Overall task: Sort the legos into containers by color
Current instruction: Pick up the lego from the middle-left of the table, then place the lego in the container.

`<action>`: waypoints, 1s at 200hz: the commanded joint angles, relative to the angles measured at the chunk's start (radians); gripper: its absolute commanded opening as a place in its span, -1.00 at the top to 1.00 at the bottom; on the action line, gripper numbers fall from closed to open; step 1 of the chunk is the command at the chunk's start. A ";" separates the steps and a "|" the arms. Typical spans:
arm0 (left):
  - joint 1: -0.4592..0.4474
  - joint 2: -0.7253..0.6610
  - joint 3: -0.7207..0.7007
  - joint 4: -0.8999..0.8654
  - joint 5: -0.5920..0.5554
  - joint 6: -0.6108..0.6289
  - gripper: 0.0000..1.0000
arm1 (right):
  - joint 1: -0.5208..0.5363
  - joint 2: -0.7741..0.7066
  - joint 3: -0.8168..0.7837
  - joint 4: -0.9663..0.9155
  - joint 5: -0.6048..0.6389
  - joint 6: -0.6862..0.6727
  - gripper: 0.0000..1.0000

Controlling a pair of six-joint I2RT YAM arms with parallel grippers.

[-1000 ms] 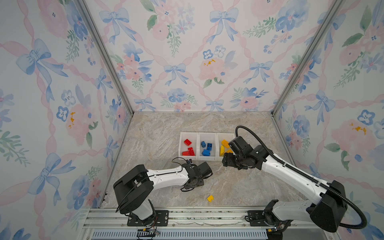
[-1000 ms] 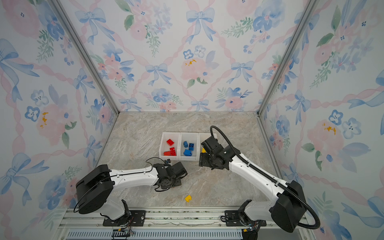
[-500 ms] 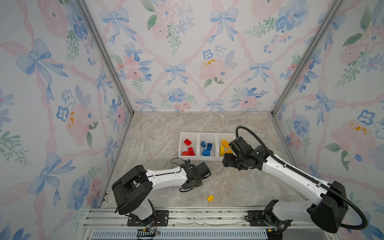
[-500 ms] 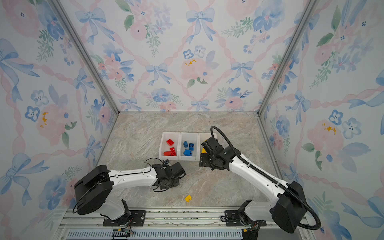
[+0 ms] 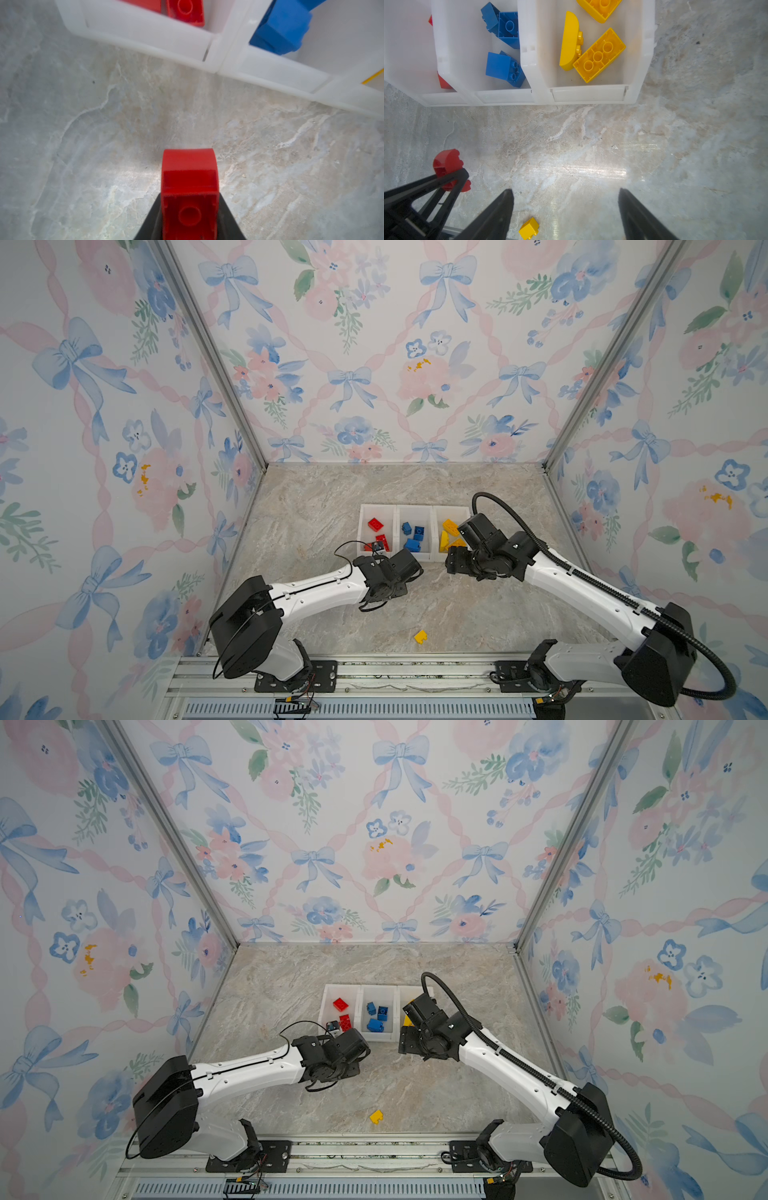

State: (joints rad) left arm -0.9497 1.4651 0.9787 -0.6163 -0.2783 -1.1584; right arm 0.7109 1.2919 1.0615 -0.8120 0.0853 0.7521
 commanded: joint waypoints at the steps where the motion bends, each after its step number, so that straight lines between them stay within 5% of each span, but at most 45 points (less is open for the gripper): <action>1: 0.052 0.005 0.082 -0.054 -0.077 0.134 0.53 | 0.009 -0.022 -0.014 -0.012 0.008 0.004 -0.65; 100: 0.235 0.182 0.342 -0.038 -0.147 0.415 0.52 | 0.008 -0.011 -0.008 -0.001 -0.006 0.000 -0.65; 200: 0.344 0.387 0.447 0.101 -0.069 0.593 0.53 | 0.011 -0.006 -0.020 0.008 -0.012 0.009 -0.65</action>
State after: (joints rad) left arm -0.6201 1.8133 1.3949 -0.5507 -0.3706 -0.6319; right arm 0.7109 1.2892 1.0611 -0.8028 0.0814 0.7521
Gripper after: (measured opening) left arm 0.317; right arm 0.824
